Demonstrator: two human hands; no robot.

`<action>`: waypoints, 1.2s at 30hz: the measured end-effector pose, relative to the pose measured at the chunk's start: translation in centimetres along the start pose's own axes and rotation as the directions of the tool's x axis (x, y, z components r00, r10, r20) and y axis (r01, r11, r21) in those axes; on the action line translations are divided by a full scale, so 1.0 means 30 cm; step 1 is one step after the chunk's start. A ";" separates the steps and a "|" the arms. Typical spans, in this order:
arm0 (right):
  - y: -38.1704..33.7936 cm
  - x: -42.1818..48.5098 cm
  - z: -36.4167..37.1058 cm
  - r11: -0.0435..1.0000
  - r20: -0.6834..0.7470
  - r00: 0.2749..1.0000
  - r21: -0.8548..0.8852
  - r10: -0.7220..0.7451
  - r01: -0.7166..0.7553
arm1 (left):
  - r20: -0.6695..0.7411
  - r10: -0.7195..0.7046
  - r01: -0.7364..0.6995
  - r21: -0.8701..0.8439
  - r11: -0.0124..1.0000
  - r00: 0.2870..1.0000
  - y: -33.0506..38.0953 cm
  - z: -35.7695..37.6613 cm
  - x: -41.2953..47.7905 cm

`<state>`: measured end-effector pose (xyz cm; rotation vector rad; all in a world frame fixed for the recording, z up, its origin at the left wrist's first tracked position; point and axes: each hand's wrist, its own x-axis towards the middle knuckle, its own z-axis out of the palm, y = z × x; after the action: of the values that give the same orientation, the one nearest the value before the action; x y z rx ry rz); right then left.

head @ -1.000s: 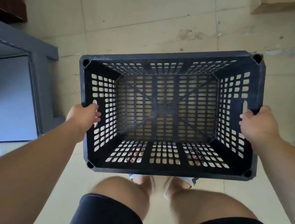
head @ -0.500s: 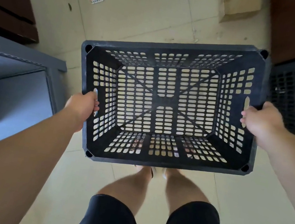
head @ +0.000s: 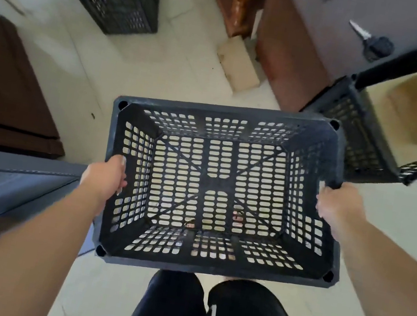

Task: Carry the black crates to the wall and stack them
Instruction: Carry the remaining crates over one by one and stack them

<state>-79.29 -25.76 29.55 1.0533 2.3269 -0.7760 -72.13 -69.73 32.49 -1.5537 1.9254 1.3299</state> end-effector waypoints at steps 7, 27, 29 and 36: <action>0.175 -0.227 -0.254 0.993 -0.086 0.993 0.091 0.085 -0.077 | 0.149 0.149 -0.166 0.109 0.980 0.978 0.129 0.012 -0.190; 1.220 -0.919 -0.649 0.684 -0.212 0.786 0.651 0.581 -0.330 | 0.588 0.376 -0.659 0.393 0.641 0.716 0.135 0.494 -1.112; 1.337 -0.969 -0.702 0.613 -0.171 0.766 0.715 0.620 -0.336 | 0.622 0.390 -0.701 0.391 0.597 0.679 0.095 0.572 -1.254; 1.757 -1.111 -0.858 0.471 -0.135 0.664 0.806 0.736 -0.358 | 0.754 0.366 -0.817 0.381 0.434 0.546 -0.064 0.858 -1.648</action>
<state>-22.80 2.70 53.02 2.4874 1.6937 -1.2997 -60.46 -19.96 54.76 0.0534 2.2313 0.8673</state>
